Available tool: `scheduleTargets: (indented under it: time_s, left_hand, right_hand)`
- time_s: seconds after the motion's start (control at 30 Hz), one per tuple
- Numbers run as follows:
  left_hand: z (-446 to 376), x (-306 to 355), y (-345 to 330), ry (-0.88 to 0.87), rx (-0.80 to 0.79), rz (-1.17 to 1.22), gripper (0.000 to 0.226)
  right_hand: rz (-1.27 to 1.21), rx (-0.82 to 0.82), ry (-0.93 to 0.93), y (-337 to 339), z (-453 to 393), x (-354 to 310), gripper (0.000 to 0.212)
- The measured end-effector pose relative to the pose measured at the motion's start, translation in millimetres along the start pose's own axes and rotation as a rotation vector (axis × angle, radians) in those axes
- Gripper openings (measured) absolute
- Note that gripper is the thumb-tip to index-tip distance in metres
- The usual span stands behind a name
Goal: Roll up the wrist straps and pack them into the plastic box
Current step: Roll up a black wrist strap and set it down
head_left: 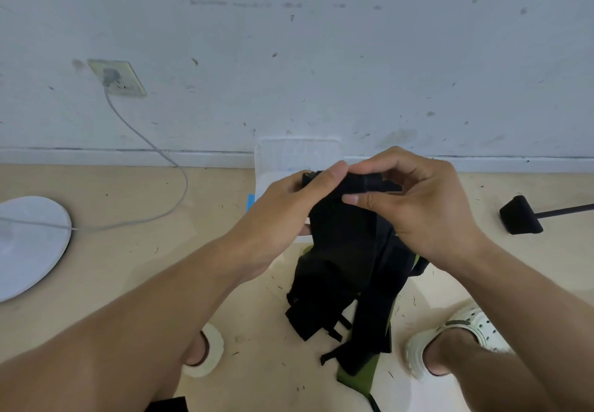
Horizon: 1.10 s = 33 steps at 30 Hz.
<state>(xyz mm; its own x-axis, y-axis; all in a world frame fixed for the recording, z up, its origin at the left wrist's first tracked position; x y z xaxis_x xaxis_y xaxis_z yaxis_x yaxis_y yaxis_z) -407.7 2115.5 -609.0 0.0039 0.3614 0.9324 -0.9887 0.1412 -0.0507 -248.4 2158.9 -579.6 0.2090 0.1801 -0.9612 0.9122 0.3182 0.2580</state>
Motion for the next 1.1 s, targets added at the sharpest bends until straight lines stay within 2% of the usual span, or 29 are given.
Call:
scheduleTargets:
  time_s: [0.1,0.23,0.43,0.6,1.0,1.1]
  left_hand:
    - [-1.0,-1.3,4.2,-0.001,0.049,-0.005,0.034]
    - [-1.4,-2.8,10.2,-0.026,0.125,0.017,0.025]
    - [-1.5,-0.9,19.0,-0.095,0.200,0.021,0.030]
    - [-0.8,1.3,16.9,-0.129,0.151,0.022,0.033]
    - [-0.9,7.1,19.7,-0.167,0.124,-0.022,0.048]
    - [-0.9,4.8,20.2,-0.172,0.143,-0.040,0.038]
  right_hand:
    - [-0.021,-0.011,0.007,-0.7,-0.2,1.7,0.034]
    - [-0.029,-0.069,-0.071,-1.8,-2.4,5.0,0.036]
    - [-0.076,-0.161,-0.236,-1.5,-3.9,8.6,0.056]
    - [-0.133,-0.240,-0.276,-2.8,-3.0,7.3,0.051]
    - [-0.112,-0.210,-0.219,1.7,-5.6,9.6,0.039]
    - [-0.008,-0.222,-0.164,0.4,-6.1,9.1,0.032]
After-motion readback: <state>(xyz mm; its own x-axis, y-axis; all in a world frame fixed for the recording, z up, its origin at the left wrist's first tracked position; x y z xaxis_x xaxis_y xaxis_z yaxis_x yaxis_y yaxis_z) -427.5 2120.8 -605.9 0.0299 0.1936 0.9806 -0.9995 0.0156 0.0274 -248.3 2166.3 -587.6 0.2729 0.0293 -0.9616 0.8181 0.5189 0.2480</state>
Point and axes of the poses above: each hand's wrist, its own z-axis away from the middle knuckle, its own y-axis out of the back of the hand, x = y × z, the point moved 6 cm from there along -z, towards the middle knuckle, and after that the axes turned 1 degree about -x, right-handed, at the moved point
